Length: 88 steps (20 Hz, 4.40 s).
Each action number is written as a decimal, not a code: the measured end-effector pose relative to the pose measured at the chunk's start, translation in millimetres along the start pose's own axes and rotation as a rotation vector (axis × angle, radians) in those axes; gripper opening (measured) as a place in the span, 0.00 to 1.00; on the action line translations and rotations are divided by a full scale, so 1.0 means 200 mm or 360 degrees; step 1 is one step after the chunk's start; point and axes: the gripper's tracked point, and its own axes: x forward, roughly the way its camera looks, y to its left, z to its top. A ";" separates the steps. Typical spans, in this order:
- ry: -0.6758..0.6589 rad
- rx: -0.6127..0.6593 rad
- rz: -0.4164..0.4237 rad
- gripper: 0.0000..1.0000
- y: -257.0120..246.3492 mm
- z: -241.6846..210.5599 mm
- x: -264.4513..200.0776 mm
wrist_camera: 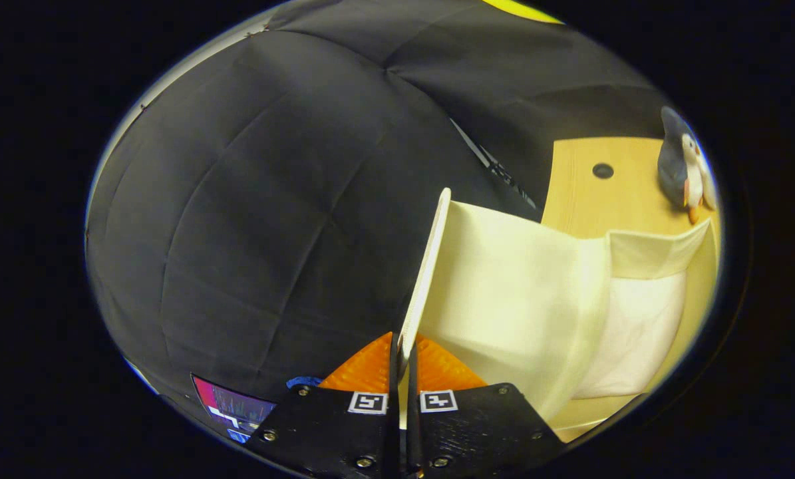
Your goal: Open the storage box then place both shoes into the box .Put the left shoe in first, then the right shoe, with the right side of both shoes facing outward in a uniform manner.
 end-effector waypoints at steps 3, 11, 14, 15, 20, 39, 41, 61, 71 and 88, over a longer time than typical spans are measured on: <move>0.0103 0.0001 -0.0155 0.04 -0.19 -0.18 0.23; 0.0202 -0.0004 -0.0449 0.04 -0.48 -0.51 0.44; 0.0194 0.0004 -0.0525 0.04 -0.57 -0.52 0.45; 0.0187 0.0013 -0.0494 0.05 -0.54 -0.51 0.44; 0.0113 -0.0047 -0.0384 0.47 -0.40 -0.37 0.25; -0.0483 -0.0127 -0.0495 0.77 -0.77 0.40 -1.21; -0.0528 -0.0147 -0.0540 0.77 -0.85 0.41 -1.33; -0.0229 -0.0088 -0.0967 0.77 -1.80 -0.04 -1.84; 0.0062 -0.0002 -0.1065 0.77 -2.12 -0.31 -1.73; 0.0330 0.0206 -0.1086 0.00 -2.40 -0.41 -1.50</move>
